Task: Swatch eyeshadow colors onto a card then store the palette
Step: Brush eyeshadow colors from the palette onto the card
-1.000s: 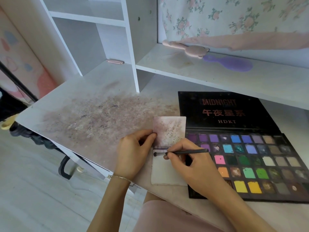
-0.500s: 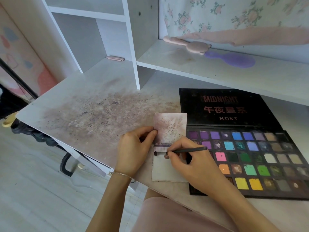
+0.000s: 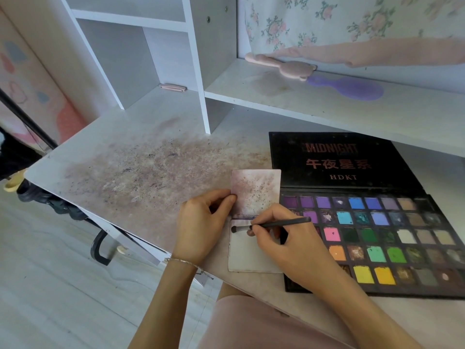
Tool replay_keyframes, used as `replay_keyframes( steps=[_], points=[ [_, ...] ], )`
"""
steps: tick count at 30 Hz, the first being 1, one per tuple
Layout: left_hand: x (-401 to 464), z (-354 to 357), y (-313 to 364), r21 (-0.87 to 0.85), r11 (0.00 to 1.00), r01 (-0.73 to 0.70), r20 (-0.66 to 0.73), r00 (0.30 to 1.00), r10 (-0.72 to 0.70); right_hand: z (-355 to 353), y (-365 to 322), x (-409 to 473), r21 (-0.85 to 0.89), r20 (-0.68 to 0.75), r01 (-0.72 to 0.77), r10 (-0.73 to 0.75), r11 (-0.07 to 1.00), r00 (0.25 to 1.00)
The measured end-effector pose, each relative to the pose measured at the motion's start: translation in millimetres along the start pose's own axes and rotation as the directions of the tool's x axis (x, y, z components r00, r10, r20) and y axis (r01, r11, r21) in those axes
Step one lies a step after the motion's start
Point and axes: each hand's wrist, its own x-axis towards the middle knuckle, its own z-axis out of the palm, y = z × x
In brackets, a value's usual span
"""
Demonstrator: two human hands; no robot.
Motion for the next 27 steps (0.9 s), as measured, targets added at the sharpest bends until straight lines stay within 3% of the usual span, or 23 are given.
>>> replay_keyframes(
  steps=[11,21,27],
  points=[
    [1,0,-1,0.001,1.0,-0.012,0.001,1.0,0.012,-2,-1,-1,0.009,0.016,0.007,-0.007,1.0,1.0],
    [1,0,-3,-0.001,1.0,-0.024,-0.02,1.0,0.024,-27,-3,-1,0.24,-0.316,0.052,0.028,0.969,0.949],
    [2,1,-5,-0.01,0.999,-0.04,-0.026,0.999,0.04,-56,3,-5,0.151,-0.39,0.043,0.02,0.988,0.92]
  ],
)
